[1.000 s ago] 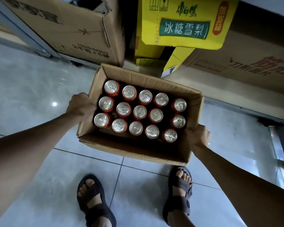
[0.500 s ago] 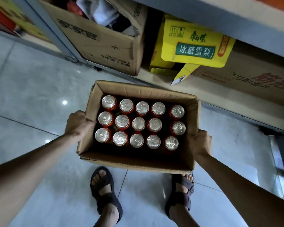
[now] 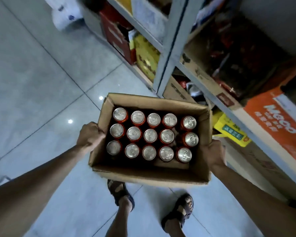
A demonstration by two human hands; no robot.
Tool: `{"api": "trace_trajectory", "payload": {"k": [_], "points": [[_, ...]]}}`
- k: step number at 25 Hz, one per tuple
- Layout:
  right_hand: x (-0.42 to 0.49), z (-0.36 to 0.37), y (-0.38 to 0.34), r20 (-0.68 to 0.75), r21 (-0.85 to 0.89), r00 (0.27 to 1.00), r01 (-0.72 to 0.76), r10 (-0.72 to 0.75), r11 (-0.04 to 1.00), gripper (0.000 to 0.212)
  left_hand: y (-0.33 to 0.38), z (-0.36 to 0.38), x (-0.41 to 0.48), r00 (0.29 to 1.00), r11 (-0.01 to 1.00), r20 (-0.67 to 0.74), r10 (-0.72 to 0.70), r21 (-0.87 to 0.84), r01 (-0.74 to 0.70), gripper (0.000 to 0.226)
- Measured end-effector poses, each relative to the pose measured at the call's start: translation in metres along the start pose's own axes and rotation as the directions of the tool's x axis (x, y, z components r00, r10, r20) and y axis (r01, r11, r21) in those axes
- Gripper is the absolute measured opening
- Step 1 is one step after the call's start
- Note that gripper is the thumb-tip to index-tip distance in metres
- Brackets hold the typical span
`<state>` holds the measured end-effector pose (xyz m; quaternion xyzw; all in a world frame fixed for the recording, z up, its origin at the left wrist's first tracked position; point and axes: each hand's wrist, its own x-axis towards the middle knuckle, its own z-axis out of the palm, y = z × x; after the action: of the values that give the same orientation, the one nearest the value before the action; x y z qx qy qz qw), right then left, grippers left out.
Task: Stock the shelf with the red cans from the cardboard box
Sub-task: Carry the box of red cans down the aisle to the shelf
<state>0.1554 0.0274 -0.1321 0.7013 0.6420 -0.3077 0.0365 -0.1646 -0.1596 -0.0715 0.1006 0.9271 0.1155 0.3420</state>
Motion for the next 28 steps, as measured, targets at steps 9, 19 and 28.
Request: {"api": "trace_trajectory", "payload": {"k": [9, 19, 28], "points": [[-0.116, -0.055, -0.334, 0.097, -0.148, 0.944, 0.327, -0.316, 0.933, 0.025, -0.094, -0.274, 0.021, 0.988, 0.981, -0.108, -0.11, -0.169, 0.091, 0.007], [-0.124, -0.012, -0.583, 0.249, -0.206, 0.843, 0.527, -0.477, 0.825, 0.024, -0.126, -0.445, 0.106, 0.947, 0.954, -0.202, -0.251, -0.218, 0.206, 0.019], [-0.079, 0.014, -0.801, 0.316, -0.222, 0.806, 0.575, -0.5, 0.787, 0.023, -0.099, -0.562, 0.247, 0.924, 0.925, -0.194, -0.33, -0.263, 0.275, 0.016]]}}
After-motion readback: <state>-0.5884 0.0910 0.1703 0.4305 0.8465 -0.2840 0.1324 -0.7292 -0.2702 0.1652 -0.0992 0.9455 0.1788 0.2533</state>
